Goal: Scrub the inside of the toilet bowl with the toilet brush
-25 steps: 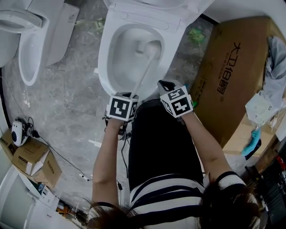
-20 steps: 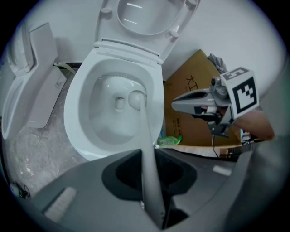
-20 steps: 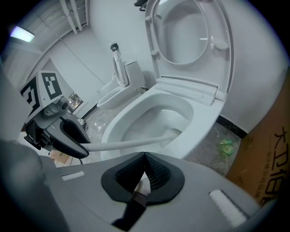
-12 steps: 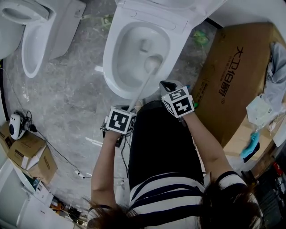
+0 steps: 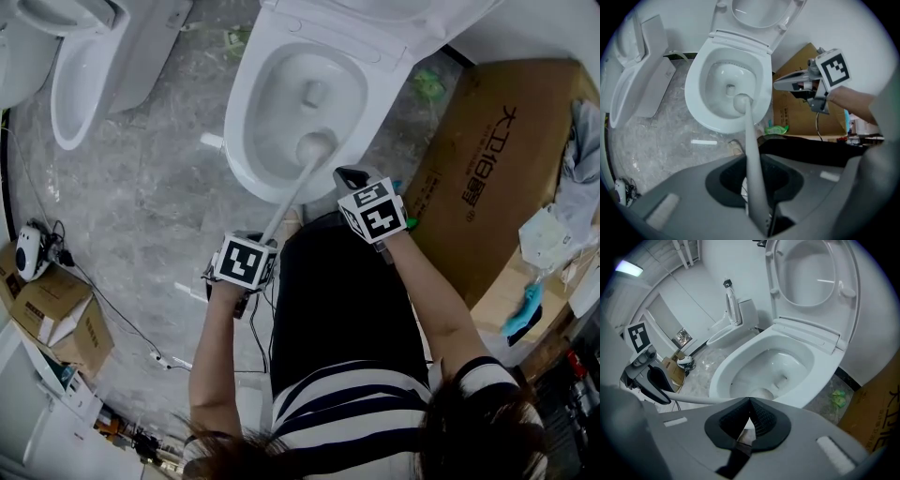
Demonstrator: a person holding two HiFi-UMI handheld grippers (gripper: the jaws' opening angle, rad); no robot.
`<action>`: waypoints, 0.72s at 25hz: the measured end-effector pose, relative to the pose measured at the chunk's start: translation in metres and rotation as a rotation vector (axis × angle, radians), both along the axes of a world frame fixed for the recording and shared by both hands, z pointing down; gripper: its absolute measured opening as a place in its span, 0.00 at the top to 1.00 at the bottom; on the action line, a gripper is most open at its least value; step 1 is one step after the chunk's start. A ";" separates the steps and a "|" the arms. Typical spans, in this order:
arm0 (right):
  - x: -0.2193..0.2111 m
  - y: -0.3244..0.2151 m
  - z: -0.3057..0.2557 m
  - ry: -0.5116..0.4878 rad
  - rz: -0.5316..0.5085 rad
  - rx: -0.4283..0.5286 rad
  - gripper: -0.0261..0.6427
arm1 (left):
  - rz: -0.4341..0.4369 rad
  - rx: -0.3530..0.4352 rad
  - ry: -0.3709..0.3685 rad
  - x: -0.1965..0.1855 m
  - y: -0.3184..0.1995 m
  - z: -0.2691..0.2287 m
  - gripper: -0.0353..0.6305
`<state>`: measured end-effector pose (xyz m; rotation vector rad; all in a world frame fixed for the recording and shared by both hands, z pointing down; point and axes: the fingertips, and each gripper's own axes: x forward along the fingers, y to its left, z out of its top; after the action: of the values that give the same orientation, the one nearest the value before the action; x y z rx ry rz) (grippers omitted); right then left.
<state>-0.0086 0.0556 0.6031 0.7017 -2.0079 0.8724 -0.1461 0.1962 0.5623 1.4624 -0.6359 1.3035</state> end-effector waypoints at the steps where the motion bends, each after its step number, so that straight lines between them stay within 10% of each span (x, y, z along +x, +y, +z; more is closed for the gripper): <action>1: -0.001 0.000 0.000 0.001 -0.005 0.000 0.97 | -0.005 -0.005 -0.002 -0.003 0.001 -0.001 0.95; 18: -0.040 -0.002 0.010 0.018 -0.109 -0.009 0.97 | -0.104 -0.039 -0.114 -0.061 0.002 -0.006 0.95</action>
<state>-0.0485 0.0537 0.6135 0.5872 -2.0051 0.8075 -0.2072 0.1981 0.5565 1.3134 -0.7480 1.3176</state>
